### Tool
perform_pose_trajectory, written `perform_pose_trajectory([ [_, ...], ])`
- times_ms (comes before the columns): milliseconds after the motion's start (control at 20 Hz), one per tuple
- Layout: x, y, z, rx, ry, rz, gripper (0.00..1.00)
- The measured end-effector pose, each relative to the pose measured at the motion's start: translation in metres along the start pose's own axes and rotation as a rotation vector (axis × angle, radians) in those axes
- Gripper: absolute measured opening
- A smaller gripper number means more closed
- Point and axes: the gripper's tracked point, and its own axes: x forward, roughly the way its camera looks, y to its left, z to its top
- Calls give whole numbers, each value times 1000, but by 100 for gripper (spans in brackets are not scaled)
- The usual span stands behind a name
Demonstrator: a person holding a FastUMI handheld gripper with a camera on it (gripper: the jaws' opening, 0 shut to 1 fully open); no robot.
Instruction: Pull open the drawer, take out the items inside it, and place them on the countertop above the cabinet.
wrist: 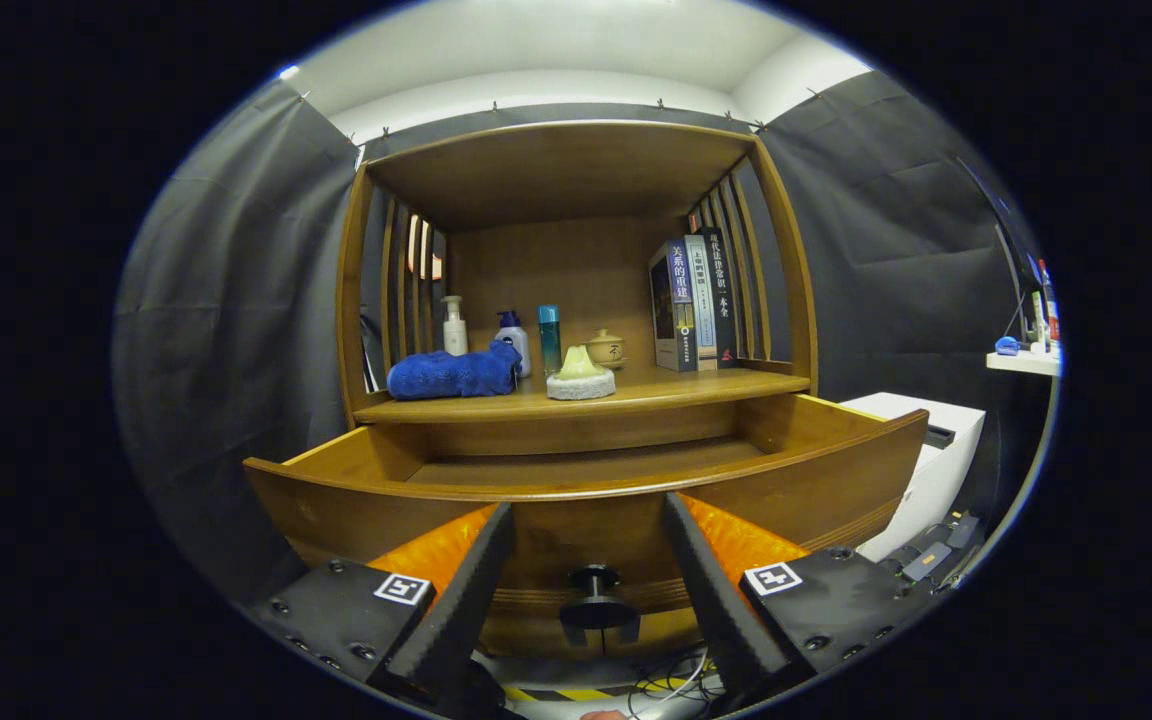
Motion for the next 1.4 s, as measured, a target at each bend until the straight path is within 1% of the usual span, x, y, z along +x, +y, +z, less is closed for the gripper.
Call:
perform_pose_trajectory([
  [150,19,0,5,-4,-13,-4,98],
  [1050,124,0,14,-63,10,-9,98],
  [1400,155,-1,16,-56,12,-5,98],
])
